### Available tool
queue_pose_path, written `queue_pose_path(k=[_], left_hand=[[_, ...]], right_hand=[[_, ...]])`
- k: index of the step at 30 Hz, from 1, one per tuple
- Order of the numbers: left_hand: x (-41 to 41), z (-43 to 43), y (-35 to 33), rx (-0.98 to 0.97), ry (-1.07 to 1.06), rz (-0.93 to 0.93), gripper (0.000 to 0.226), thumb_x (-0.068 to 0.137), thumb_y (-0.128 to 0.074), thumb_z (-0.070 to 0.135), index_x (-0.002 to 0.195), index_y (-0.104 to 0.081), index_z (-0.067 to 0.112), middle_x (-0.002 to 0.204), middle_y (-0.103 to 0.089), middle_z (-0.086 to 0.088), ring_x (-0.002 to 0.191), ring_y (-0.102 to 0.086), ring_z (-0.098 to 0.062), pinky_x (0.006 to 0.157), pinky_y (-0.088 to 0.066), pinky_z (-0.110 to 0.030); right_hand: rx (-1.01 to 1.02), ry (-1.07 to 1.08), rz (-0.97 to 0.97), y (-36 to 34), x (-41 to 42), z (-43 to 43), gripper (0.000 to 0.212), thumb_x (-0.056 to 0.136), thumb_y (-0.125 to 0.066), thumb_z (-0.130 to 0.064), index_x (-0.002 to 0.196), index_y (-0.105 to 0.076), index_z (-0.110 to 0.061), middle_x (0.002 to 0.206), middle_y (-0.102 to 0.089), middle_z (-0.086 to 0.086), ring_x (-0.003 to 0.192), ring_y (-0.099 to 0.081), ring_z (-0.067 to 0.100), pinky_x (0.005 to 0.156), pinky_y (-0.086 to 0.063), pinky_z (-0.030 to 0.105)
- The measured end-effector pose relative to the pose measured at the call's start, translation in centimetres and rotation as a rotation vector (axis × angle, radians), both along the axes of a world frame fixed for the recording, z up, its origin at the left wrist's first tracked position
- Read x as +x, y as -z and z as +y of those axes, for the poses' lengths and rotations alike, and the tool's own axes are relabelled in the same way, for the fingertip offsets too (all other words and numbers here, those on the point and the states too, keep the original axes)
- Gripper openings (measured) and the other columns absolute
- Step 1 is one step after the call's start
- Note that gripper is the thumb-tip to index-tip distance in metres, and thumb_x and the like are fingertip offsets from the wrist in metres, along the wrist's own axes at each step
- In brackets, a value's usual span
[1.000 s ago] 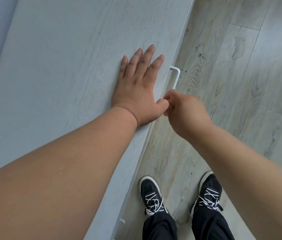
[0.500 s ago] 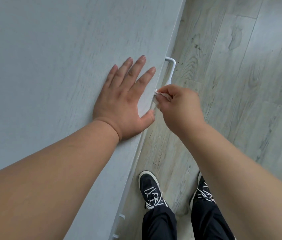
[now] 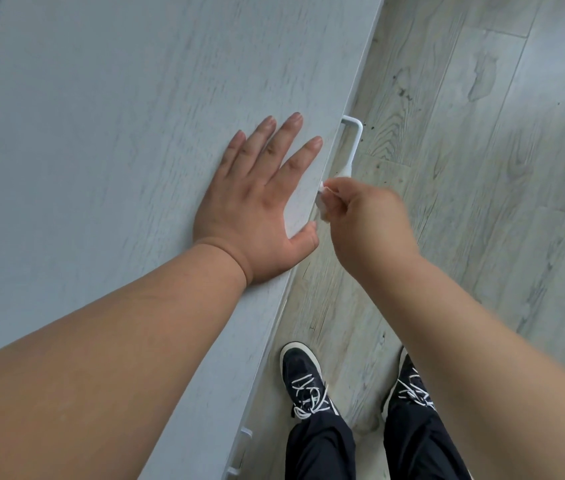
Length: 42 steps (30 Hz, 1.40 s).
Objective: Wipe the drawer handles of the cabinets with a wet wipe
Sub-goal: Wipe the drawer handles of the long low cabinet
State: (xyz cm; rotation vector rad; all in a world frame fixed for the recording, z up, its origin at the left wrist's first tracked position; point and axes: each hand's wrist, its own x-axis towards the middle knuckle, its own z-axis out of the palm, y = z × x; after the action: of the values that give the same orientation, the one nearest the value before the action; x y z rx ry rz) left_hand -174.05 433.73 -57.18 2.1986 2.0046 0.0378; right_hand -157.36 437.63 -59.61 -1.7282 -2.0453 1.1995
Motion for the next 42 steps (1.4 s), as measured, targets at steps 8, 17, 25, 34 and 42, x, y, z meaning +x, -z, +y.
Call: queue_pose_path(k=[8,17,25,34,42], left_hand=[[0.1,-0.1,0.1,0.034,-0.003,-0.030,0.090,0.082,-0.051,0.056,0.163,-0.031,0.024,0.173,-0.020,-0.005,0.159,-0.017,-0.030,0.129,-0.014,-0.053],[0.1,-0.1,0.1,0.047,-0.001,-0.033,0.089,0.081,-0.054,0.054,0.163,-0.032,0.023,0.172,-0.022,-0.005,0.159,-0.018,-0.031,0.129,-0.014,-0.053],[0.1,0.0,-0.1,0.042,-0.005,-0.040,0.090,0.081,-0.053,0.054,0.163,-0.032,0.023,0.172,-0.022,-0.005,0.159,-0.019,-0.030,0.129,-0.014,-0.053],[0.0,-0.1,0.0,0.045,-0.010,-0.046,0.089,0.081,-0.053,0.054,0.163,-0.032,0.024,0.172,-0.022,-0.005,0.159,-0.018,-0.030,0.129,-0.014,-0.053],[0.0,-0.1,0.0,0.056,-0.007,-0.059,0.088,0.082,-0.053,0.054,0.162,-0.034,0.023,0.172,-0.023,-0.005,0.159,-0.019,-0.030,0.129,-0.014,-0.052]], right_hand=[[-0.137,0.244,0.183,-0.1,-0.8,-0.4,0.022,0.104,-0.055,-0.026,0.091,-0.072,-0.024,0.072,-0.071,-0.008,0.070,-0.068,0.009,0.069,-0.056,0.032],[-0.049,0.233,0.215,0.0,-0.3,-0.2,0.019,0.103,-0.058,-0.026,0.091,-0.072,-0.027,0.073,-0.071,-0.009,0.072,-0.068,0.011,0.070,-0.056,0.036],[0.000,0.406,0.302,0.4,-0.2,-0.7,0.015,0.102,-0.059,-0.027,0.095,-0.072,-0.024,0.075,-0.071,-0.007,0.072,-0.068,0.013,0.074,-0.057,0.038],[0.017,0.444,0.308,0.9,-0.5,-1.9,0.017,0.097,-0.067,-0.030,0.114,-0.072,-0.028,0.089,-0.069,-0.009,0.086,-0.067,0.007,0.085,-0.056,0.038],[-0.145,0.602,0.294,1.8,-1.6,-2.6,0.020,0.095,-0.070,-0.039,0.083,-0.060,-0.025,0.072,-0.068,-0.008,0.066,-0.066,0.002,0.064,-0.055,0.028]])
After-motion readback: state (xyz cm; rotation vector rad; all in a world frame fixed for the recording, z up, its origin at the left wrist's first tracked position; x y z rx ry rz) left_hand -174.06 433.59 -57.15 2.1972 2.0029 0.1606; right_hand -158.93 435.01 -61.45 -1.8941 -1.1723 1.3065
